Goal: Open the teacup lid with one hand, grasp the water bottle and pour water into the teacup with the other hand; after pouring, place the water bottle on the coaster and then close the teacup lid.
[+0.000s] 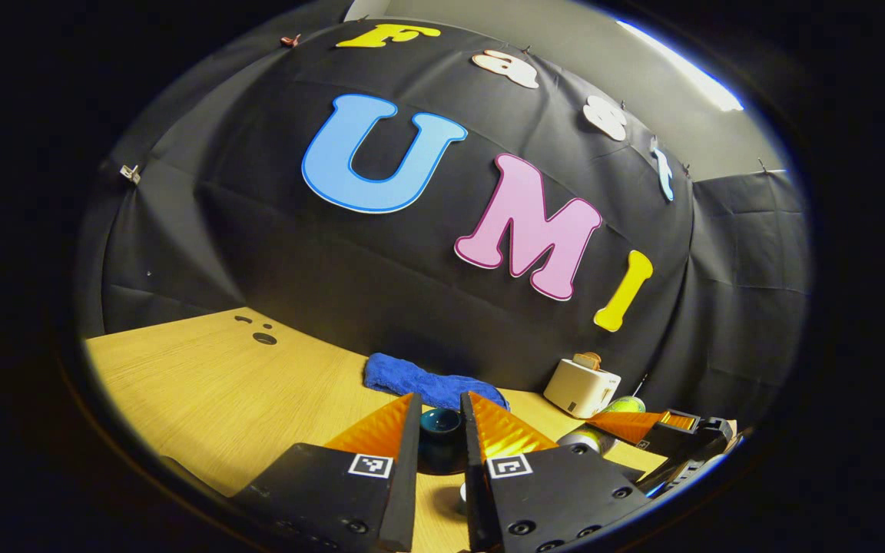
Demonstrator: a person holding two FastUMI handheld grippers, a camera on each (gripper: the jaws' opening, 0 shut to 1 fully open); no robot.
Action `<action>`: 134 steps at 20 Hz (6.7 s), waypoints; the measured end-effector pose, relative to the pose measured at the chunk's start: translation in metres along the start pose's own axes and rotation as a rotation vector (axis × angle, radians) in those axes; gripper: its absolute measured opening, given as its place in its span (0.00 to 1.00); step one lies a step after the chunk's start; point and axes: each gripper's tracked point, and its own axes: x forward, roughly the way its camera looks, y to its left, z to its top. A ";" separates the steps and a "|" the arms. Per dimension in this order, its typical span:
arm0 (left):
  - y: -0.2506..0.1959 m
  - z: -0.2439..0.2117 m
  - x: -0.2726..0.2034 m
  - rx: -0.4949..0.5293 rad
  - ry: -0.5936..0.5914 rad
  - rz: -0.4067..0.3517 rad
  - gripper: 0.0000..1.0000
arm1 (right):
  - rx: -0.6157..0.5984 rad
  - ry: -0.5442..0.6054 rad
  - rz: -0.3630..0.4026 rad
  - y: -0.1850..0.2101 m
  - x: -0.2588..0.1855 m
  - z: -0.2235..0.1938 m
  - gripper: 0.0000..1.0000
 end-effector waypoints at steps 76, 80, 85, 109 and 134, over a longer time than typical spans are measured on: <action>-0.028 -0.026 0.016 -0.003 0.092 -0.035 0.30 | 2.008 -0.089 0.019 0.014 0.055 -0.109 0.78; -0.030 -0.027 0.017 -0.003 0.098 -0.036 0.30 | 1.988 -0.080 0.029 0.023 0.059 -0.104 0.78; -0.027 -0.026 0.016 0.002 0.096 -0.028 0.30 | 1.983 -0.060 0.048 0.032 0.065 -0.101 0.78; -0.040 -0.044 0.017 0.070 0.162 -0.078 0.30 | 2.055 -0.040 0.121 0.059 -0.005 -0.103 0.98; -0.078 -0.123 0.020 0.288 0.398 -0.207 0.30 | 1.930 -0.115 0.024 0.048 -0.058 -0.103 0.98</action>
